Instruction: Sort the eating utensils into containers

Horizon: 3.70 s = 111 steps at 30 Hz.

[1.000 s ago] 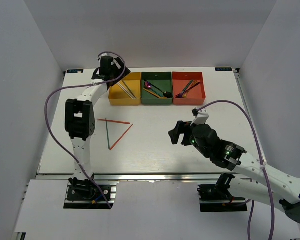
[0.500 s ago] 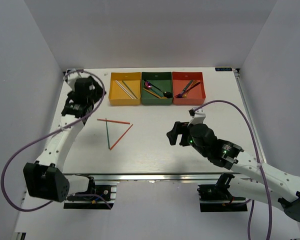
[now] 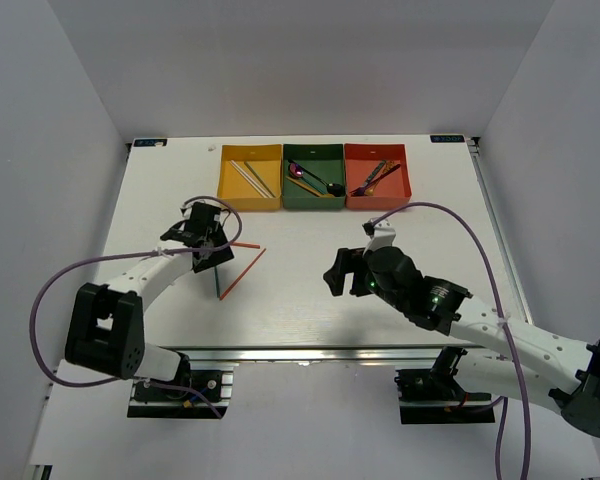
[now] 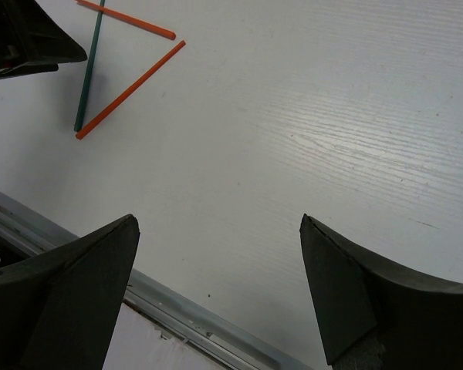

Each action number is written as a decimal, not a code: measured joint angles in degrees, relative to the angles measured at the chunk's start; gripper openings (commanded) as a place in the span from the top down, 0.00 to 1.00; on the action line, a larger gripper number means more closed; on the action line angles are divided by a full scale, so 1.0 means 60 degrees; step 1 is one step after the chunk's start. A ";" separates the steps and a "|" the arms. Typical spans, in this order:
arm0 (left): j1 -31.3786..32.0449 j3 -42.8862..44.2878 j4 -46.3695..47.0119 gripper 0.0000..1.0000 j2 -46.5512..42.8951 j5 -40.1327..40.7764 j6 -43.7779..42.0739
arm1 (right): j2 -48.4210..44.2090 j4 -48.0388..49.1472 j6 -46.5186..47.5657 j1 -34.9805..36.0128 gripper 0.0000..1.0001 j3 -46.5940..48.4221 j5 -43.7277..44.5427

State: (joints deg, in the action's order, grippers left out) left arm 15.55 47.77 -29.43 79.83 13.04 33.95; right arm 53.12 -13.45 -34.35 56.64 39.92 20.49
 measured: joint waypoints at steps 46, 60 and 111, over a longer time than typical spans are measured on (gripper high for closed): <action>0.0197 -0.1180 0.1741 1.00 0.1078 0.1683 0.1002 | -0.0047 0.0769 0.0044 0.0000 0.11 -0.0390 -0.0667; 0.0204 -0.1333 0.0295 1.00 0.0678 0.3122 0.2237 | -0.0342 0.1016 0.0036 0.0000 0.11 -0.0390 -0.0696; -0.0036 0.6196 0.6022 0.46 0.6561 -0.1009 0.2685 | -0.2900 -0.0605 0.0164 -0.0004 0.11 -0.0554 0.1402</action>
State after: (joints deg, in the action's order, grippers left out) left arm 15.33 84.95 6.70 119.20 6.98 50.06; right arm 35.73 -17.08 -33.36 56.62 36.60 28.91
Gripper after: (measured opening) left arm 0.386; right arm 0.894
